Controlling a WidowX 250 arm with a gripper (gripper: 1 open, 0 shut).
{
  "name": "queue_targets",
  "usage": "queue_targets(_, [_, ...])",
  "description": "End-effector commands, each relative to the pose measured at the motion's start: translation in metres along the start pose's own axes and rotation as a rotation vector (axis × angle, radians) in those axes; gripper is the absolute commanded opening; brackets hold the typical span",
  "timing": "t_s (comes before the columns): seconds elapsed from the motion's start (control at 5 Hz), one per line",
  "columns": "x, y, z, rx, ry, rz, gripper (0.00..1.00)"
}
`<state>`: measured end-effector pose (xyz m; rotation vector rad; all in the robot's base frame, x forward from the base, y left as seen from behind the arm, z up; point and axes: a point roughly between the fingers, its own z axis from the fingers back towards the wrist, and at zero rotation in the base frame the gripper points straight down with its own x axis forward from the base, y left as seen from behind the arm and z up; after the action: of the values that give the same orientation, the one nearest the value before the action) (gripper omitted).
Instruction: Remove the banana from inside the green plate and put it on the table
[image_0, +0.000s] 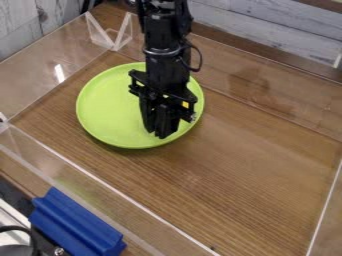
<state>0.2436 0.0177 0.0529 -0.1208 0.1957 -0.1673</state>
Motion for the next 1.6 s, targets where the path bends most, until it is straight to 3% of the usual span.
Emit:
queue_targets(0.0, [0.003, -0.004, 0.018, 0.023, -0.059, -0.034, 0.0])
queue_targets(0.4, [0.001, -0.007, 0.021, 0.025, -0.054, -0.06, 0.0])
queue_targets(1.4, [-0.004, -0.028, 0.014, -0.017, -0.149, -0.156, 0.0])
